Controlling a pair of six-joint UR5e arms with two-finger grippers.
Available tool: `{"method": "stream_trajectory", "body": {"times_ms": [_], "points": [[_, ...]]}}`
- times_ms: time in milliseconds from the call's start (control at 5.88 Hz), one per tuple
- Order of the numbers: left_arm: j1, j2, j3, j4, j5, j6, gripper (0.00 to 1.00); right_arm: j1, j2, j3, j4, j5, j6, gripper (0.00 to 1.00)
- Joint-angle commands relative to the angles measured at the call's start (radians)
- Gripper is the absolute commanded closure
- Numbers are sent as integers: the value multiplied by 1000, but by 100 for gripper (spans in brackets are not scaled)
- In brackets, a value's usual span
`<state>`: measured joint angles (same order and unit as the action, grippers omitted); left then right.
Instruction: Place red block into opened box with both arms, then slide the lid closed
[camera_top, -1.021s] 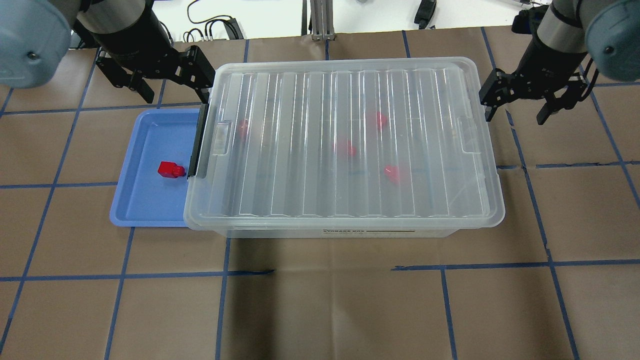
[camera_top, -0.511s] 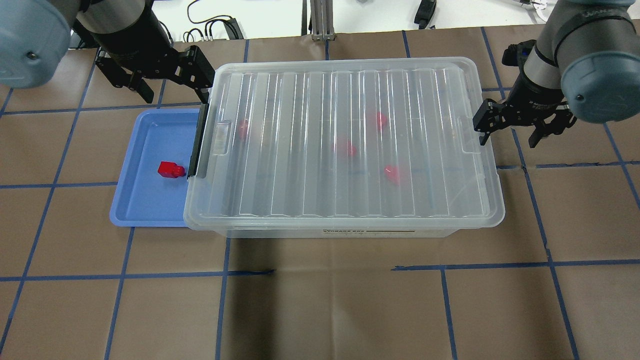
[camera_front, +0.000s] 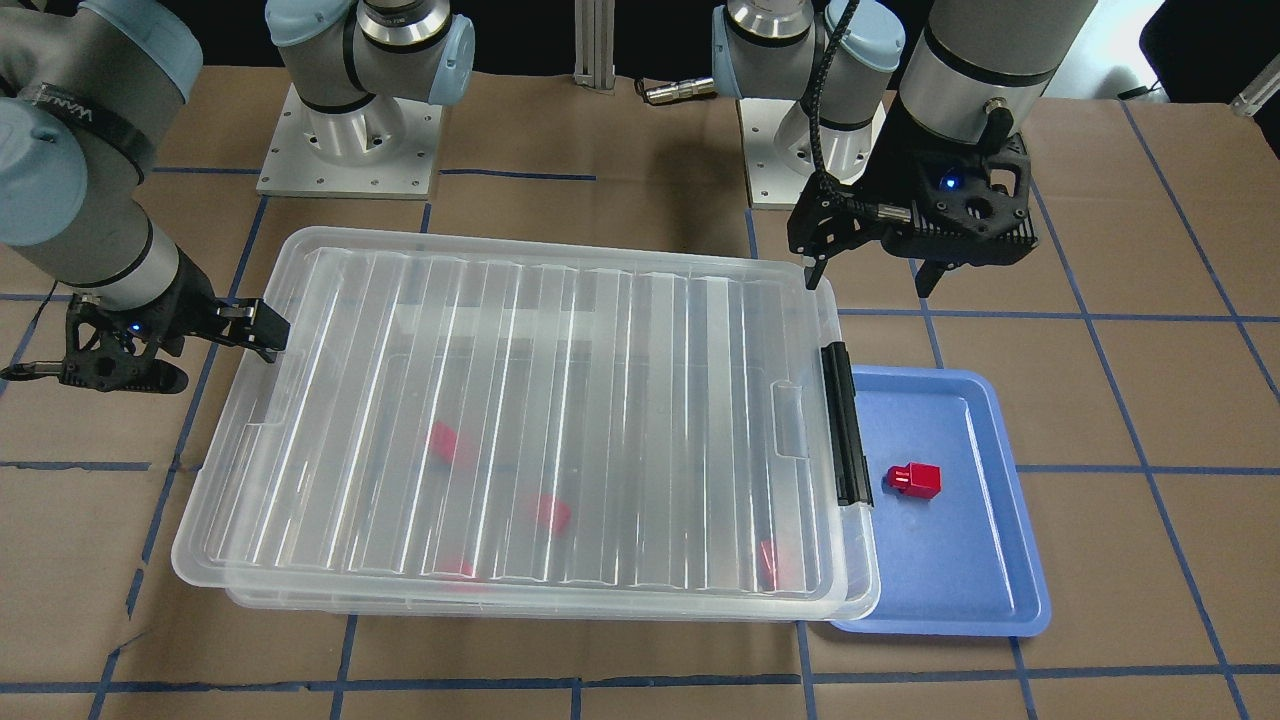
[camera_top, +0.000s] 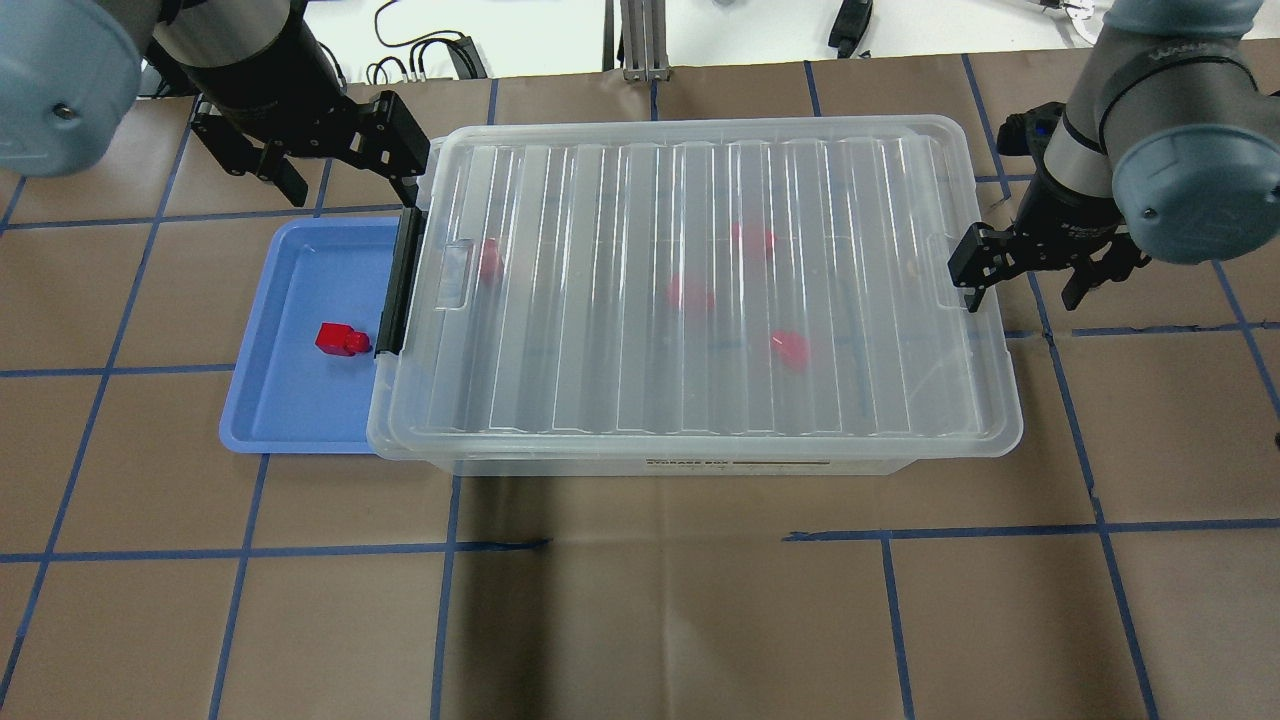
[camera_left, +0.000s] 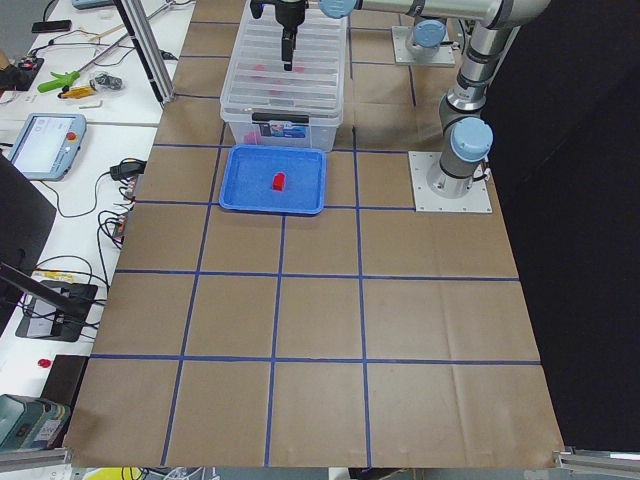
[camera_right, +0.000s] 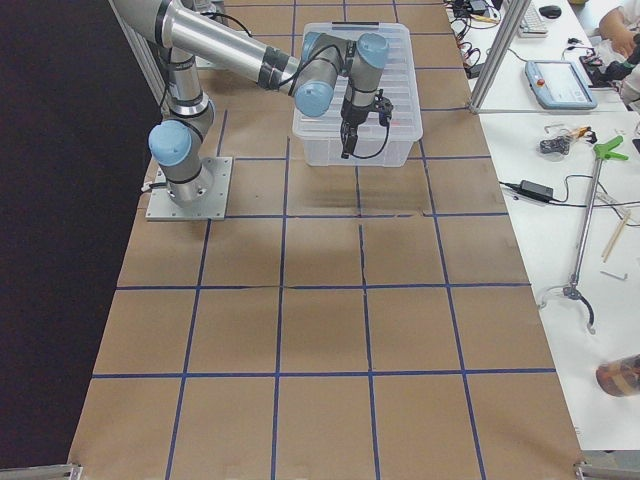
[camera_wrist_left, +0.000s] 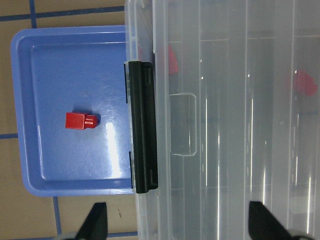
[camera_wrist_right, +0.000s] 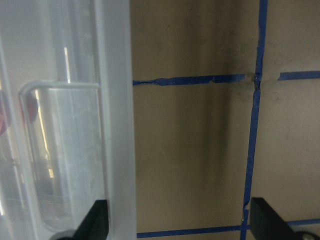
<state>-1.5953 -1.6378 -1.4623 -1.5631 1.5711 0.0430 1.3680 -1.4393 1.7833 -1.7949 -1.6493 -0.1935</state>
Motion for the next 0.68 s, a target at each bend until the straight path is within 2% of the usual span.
{"method": "stream_trajectory", "body": {"times_ms": [0,511], "points": [[0,0,-1,0,0,0,2,-24,3,1,-67,-4,-142,0],[0,0,-3,-2,0,0,2,-99,14,1,-141,-46,-274,0]]}}
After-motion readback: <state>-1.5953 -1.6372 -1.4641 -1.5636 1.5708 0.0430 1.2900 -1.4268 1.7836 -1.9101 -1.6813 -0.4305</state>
